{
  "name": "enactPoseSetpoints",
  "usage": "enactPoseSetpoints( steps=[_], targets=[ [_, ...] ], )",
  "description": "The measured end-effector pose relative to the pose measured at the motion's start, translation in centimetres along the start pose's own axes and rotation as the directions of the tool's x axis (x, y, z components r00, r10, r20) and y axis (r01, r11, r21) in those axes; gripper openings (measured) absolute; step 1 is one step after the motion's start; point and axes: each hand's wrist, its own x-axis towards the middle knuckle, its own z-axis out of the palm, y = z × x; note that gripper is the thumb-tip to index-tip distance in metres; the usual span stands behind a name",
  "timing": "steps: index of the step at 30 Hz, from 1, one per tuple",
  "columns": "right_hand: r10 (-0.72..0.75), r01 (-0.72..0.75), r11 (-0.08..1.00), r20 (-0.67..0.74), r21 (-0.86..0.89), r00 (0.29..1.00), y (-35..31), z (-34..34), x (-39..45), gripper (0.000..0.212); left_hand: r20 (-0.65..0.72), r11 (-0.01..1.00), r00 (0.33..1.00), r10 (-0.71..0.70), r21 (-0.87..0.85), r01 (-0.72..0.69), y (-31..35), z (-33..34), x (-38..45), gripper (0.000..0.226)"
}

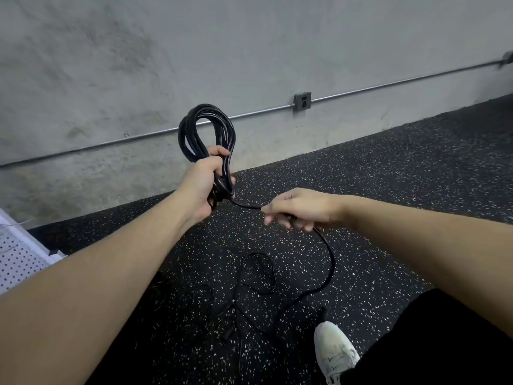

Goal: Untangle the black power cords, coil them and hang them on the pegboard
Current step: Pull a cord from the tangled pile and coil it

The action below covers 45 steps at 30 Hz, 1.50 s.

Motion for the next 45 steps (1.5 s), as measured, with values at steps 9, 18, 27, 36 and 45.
enactPoseSetpoints(
  steps=[9, 18, 27, 36, 45],
  targets=[
    [-0.163, 0.183, 0.973, -0.146, 0.137, 0.976, -0.1, -1.5, -1.0, 0.022, 0.097, 0.703, 0.993, 0.063, 0.702, -0.114, -0.8, -0.9, -0.4, 0.034],
    [-0.144, 0.244, 0.963, -0.545, 0.115, 0.826, -1.2, -1.2, -0.4, 0.040, 0.233, 0.732, 0.970, -0.075, 0.673, -0.105, -2.0, 0.5, -1.3, 0.035],
    [-0.101, 0.308, 0.883, -0.497, 0.355, 0.862, -3.5, -0.6, 0.3, 0.042, 0.324, 0.798, 0.928, -0.182, 0.601, -0.053, -2.6, 1.7, -2.1, 0.067],
    [-0.219, 0.352, 0.787, -0.303, 0.508, 0.928, -3.2, -1.9, -0.3, 0.020, 0.284, 0.834, 0.937, -0.201, 0.551, 0.011, -3.2, 0.6, -1.9, 0.023],
    [-0.125, 0.379, 0.896, -0.687, 0.231, 0.716, -2.7, -2.1, 0.0, 0.025, 0.342, 0.869, 0.902, -0.262, 0.490, 0.066, -4.0, 1.0, -2.3, 0.016]
  ],
)
